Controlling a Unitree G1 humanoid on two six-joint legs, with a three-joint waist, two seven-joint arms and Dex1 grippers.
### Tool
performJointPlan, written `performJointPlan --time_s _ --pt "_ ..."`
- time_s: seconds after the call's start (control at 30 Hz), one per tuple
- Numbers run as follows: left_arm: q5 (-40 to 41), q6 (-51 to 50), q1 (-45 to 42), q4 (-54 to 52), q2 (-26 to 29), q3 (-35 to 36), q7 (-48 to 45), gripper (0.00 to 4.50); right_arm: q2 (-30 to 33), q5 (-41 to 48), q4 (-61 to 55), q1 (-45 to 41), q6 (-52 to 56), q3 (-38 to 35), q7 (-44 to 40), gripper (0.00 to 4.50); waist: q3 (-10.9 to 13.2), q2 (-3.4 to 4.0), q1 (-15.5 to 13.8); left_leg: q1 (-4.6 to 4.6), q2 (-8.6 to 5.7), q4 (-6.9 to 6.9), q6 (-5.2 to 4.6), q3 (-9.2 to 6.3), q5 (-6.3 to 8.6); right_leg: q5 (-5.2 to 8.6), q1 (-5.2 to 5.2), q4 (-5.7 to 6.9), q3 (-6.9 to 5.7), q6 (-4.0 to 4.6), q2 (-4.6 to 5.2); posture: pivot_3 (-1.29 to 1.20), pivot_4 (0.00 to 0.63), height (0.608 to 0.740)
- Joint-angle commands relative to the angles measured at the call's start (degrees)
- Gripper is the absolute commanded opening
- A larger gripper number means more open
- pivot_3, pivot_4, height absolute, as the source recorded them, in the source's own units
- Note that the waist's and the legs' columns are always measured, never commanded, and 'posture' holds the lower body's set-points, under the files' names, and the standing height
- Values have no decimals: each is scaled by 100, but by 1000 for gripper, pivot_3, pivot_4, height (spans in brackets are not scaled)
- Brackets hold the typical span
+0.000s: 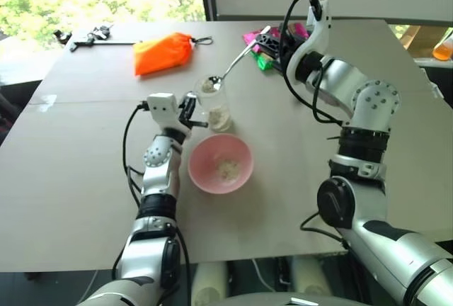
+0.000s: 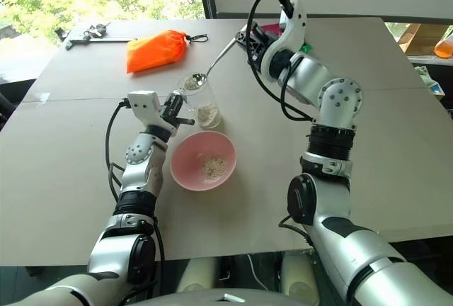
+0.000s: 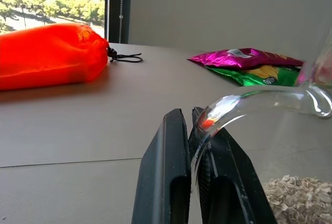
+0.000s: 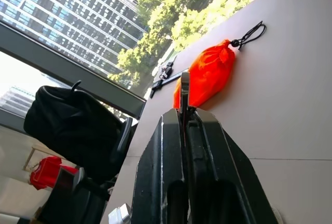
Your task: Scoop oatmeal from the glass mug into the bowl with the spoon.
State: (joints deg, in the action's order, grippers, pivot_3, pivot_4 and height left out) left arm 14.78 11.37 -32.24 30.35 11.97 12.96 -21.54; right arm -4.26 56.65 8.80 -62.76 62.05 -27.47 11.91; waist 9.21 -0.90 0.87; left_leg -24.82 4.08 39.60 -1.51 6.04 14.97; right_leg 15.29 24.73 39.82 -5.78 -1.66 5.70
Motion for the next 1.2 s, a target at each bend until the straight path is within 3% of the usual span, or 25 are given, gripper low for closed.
performJointPlan --time_s 0.03,0.47,0.7,0.97,1.2 --pt "8 -38 43 -64 -4 -50 -46 74 -56 392 -124 -84 -90 -146 168 0 0 0 0 0 0 0 0 0 0 0 0 0 0 0 0 0 150 696" --pt "-5 -83 4 -55 13 -60 -40 74 -73 1303 -58 0 -80 -264 538 0 0 0 -1 0 0 0 0 0 0 0 0 0 1 0 0 0 150 696" --pt "-9 -91 -12 -17 57 -42 -52 74 114 2215 -206 173 104 -256 627 0 0 0 -3 0 0 0 0 0 0 0 0 0 1 0 0 0 150 696" --pt "-14 -113 -40 36 80 -35 -65 74 551 3533 -629 966 389 92 812 0 0 0 -2 1 1 -1 -1 0 0 0 0 -1 2 0 -1 0 150 696" --pt "-10 -134 -33 80 133 -19 -118 74 1276 4383 -1167 1956 477 827 1005 0 0 0 -4 1 1 -2 -1 -1 1 0 -1 -2 2 0 -1 0 150 696"
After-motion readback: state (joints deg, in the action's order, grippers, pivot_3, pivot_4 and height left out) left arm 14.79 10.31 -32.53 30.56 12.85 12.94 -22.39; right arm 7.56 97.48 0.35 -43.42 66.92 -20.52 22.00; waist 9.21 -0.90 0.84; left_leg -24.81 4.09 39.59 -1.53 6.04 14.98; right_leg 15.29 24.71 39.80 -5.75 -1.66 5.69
